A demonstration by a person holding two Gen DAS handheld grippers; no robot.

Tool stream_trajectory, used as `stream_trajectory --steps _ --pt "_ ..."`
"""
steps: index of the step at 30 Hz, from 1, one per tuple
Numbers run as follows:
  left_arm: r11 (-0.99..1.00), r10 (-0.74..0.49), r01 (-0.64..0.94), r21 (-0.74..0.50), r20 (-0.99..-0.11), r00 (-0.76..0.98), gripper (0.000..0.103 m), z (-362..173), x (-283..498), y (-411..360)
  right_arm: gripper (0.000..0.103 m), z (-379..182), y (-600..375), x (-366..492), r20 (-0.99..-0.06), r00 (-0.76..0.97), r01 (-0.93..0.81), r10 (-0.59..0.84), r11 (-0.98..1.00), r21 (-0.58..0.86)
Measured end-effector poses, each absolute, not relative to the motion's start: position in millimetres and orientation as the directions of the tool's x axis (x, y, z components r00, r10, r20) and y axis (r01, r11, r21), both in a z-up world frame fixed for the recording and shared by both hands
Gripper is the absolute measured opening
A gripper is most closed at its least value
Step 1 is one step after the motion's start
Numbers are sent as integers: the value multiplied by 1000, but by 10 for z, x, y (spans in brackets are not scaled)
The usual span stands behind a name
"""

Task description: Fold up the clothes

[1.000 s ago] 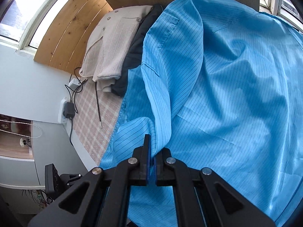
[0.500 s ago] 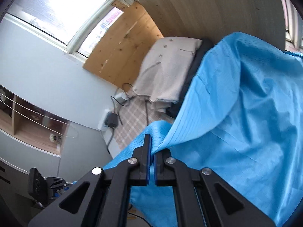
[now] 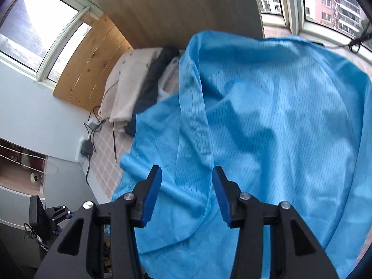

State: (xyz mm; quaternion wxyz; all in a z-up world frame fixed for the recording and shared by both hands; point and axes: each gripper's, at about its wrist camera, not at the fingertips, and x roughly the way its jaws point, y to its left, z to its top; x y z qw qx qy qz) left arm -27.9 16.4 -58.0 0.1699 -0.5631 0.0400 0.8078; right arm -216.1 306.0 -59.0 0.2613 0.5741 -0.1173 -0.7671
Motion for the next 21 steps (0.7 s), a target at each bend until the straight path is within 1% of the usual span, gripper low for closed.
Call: stream_trajectory --steps 3,7,13,16,17,19,20,21 --pt "-940 230 -317 -124 -918 -323 37 -655 -977 237 45 -489 2821 -2590 -816 -245 264 -524 -846 464" --pt "-944 232 -300 -141 -926 -297 37 -902 -1728 290 45 -645 2391 -3188 -854 -222 264 -471 -872 412" --pt "-936 231 -315 -156 -949 -216 37 -1344 -2336 409 45 -1167 2164 -3767 -893 -168 202 -418 -901 384" --pt "-928 247 -328 -174 -949 -196 35 -1445 -2479 473 44 -1341 2197 -3869 -885 -139 170 -444 -891 420" --pt "-925 257 -332 -183 -947 -192 35 -1461 -2512 487 40 -1370 2221 -3877 -881 -138 168 -452 -888 429" --pt "-920 277 -336 -202 -941 -193 34 -1460 -2563 495 6 -1402 2266 -3884 -878 -145 169 -456 -886 432" --pt "-918 287 -337 -211 -938 -193 31 -1455 -2579 489 6 -1417 2288 -3888 -877 -149 169 -458 -885 433" --pt "-915 297 -338 -220 -935 -193 24 -1448 -2587 475 5 -1418 2320 -3886 -873 -155 170 -463 -883 438"
